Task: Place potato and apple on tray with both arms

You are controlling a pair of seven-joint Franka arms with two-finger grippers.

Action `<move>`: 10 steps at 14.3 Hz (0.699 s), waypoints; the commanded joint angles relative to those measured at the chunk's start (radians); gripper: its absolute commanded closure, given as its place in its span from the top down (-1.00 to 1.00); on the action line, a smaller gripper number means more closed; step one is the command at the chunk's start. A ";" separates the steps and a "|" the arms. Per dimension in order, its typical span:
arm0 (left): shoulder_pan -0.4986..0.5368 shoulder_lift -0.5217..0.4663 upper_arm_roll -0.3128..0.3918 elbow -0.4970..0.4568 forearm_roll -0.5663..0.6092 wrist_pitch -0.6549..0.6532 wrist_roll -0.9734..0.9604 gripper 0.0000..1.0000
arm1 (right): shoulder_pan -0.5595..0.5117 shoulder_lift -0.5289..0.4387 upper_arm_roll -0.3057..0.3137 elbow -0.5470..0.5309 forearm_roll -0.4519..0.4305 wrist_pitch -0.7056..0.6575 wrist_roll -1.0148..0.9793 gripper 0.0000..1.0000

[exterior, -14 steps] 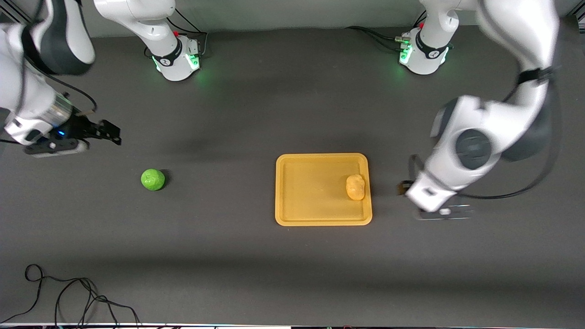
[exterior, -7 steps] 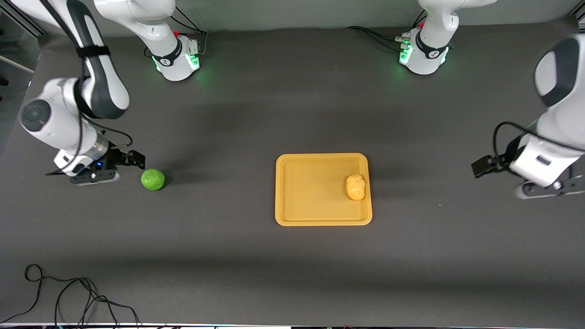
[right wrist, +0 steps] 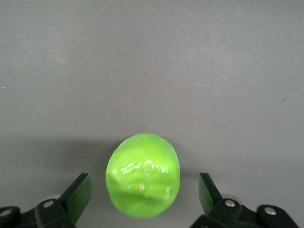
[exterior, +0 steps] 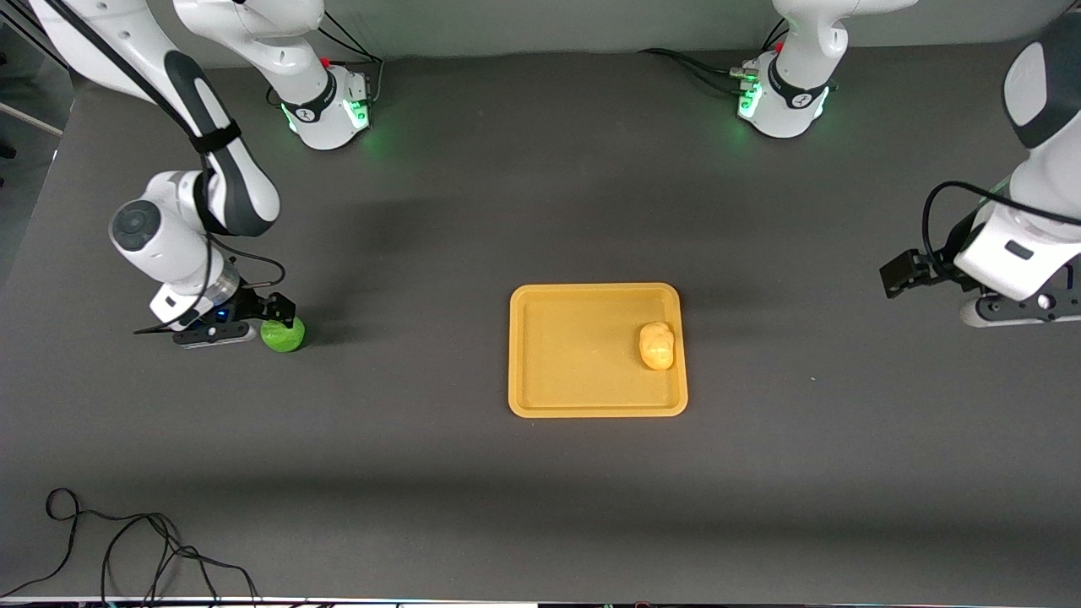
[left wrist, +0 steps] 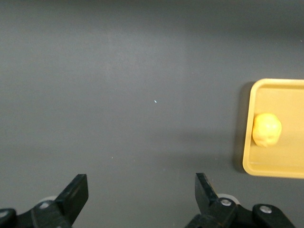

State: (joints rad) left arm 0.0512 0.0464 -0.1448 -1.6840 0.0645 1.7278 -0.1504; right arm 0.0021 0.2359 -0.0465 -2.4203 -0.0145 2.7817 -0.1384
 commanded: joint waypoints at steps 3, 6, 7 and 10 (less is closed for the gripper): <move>0.013 -0.049 -0.002 -0.031 -0.022 -0.030 0.073 1.00 | 0.026 0.054 -0.007 -0.003 0.018 0.076 -0.030 1.00; 0.013 -0.056 0.005 -0.025 -0.020 -0.051 0.100 1.00 | 0.024 0.069 -0.007 0.000 0.018 0.075 -0.030 0.14; 0.013 -0.059 0.008 -0.023 -0.020 -0.057 0.098 1.00 | 0.022 0.069 -0.007 0.004 0.016 0.070 -0.029 -0.04; 0.006 -0.054 0.002 0.016 -0.015 -0.106 0.098 1.00 | 0.022 0.054 -0.007 0.012 0.016 0.047 -0.030 -0.08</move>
State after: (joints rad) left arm 0.0584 0.0133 -0.1409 -1.6865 0.0582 1.6640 -0.0726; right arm 0.0167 0.2979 -0.0467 -2.4197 -0.0145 2.8448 -0.1413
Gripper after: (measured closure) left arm 0.000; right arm 0.260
